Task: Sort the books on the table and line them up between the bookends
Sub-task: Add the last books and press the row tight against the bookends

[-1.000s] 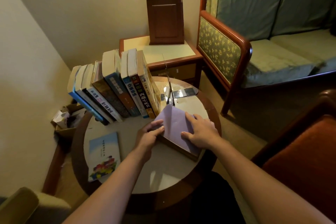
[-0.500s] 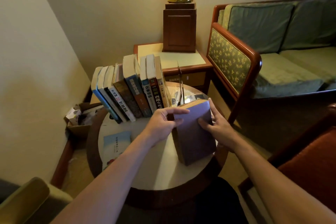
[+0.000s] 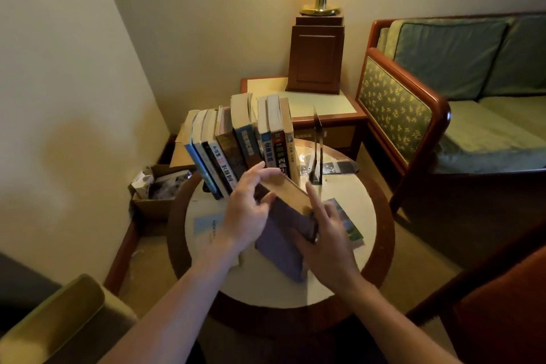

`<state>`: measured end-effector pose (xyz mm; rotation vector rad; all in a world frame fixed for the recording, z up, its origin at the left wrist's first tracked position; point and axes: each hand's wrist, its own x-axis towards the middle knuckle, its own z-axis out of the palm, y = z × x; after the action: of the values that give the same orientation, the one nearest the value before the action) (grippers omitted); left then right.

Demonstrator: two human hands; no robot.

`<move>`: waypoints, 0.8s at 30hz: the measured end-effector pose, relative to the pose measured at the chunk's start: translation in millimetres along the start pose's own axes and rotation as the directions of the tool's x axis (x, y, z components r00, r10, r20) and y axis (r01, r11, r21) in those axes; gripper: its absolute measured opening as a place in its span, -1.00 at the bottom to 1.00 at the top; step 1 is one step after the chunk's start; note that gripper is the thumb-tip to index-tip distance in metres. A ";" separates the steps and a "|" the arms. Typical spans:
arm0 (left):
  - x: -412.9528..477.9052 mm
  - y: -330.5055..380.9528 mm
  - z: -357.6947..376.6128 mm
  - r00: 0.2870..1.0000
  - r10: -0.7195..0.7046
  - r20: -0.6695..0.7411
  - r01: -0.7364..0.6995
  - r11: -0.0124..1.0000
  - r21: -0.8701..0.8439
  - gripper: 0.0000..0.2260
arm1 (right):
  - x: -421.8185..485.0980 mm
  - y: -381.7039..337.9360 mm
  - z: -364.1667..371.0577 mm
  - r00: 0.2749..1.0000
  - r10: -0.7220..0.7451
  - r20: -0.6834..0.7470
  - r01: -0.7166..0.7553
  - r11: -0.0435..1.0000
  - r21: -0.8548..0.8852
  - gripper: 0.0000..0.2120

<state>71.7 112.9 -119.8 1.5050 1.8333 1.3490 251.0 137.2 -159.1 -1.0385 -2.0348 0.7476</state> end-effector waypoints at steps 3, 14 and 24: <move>-21.8 1.1 15.9 0.974 -0.214 -0.079 0.196 0.962 -0.187 -0.52 | -11.3 -8.2 6.8 1.000 -0.026 -0.007 0.026 0.999 -0.026 -0.12; -20.7 6.2 13.9 0.923 -0.371 0.107 0.379 0.821 -0.427 -0.71 | -11.7 -37.4 -3.3 0.983 -0.017 0.181 0.026 0.998 -0.049 -0.02; -31.5 9.6 20.1 0.917 -0.327 0.228 0.399 0.743 -0.537 -0.57 | 37.2 -48.7 -3.9 0.923 0.222 0.315 -0.360 0.788 0.499 -0.34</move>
<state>103.1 92.1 -128.5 0.8323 1.3626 1.4022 217.9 144.6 -107.9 -0.9555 -1.6835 1.5890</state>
